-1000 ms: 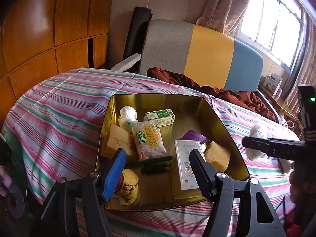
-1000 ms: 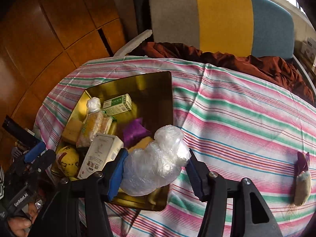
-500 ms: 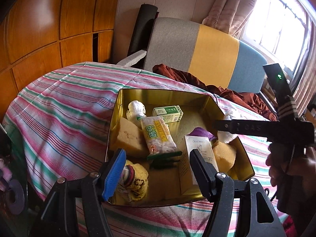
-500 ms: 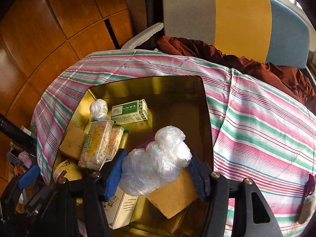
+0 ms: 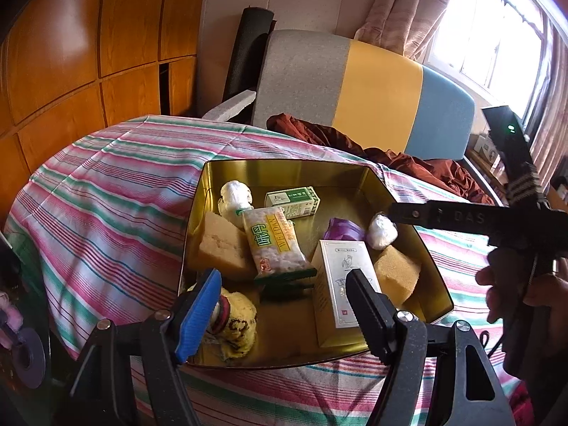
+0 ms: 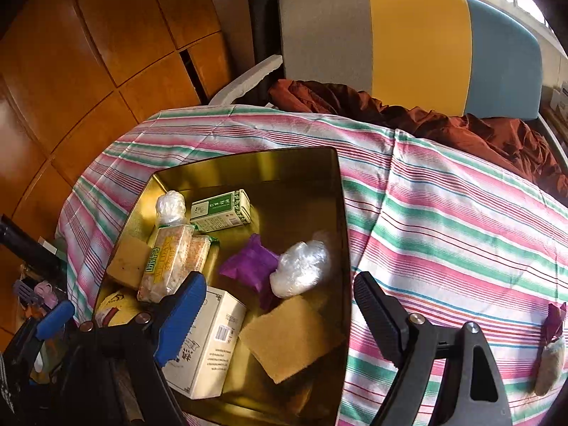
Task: Organize objects
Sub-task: 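Move both grippers back from the tray to the remaining items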
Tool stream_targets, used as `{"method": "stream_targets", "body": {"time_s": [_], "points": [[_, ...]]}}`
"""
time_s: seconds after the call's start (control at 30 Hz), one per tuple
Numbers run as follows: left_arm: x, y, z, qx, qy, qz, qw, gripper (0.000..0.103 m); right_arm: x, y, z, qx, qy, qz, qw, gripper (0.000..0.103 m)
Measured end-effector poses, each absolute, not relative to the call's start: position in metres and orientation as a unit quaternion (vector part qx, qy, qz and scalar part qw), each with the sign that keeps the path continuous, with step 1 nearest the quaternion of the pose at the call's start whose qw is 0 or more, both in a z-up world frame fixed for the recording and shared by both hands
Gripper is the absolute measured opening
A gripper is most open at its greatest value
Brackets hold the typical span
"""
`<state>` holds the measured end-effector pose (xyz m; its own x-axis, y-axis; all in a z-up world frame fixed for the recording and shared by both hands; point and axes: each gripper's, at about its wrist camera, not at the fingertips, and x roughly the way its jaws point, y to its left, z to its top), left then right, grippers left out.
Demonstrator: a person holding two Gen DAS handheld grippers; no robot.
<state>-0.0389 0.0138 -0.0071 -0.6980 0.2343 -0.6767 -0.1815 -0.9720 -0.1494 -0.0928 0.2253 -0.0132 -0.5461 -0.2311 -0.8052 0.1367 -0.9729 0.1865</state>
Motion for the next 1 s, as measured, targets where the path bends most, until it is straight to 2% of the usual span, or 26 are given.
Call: {"method": "stream_targets", "body": {"time_s": [0.3,0.6,0.9,1.0], "points": [[-0.032,0.037,0.005,-0.36,-0.009,0.923,0.138,0.076,-0.052,0.289,-0.005,0.455,-0.054,-0.887,0.05,0.087],[-0.025,0.076,0.015,-0.354,0.022,0.918,0.18,0.076,-0.013,0.404,-0.004,0.453,-0.1,-0.884,-0.068,0.087],[-0.016,0.125,0.015,-0.356,0.058,0.902,0.236,0.077,0.027,0.532,-0.021,0.449,-0.187,-0.851,-0.198,0.087],[-0.013,0.143,0.011,-0.365,0.069,0.893,0.254,0.079,0.032,0.556,-0.033,0.45,-0.219,-0.84,-0.211,0.087]]}}
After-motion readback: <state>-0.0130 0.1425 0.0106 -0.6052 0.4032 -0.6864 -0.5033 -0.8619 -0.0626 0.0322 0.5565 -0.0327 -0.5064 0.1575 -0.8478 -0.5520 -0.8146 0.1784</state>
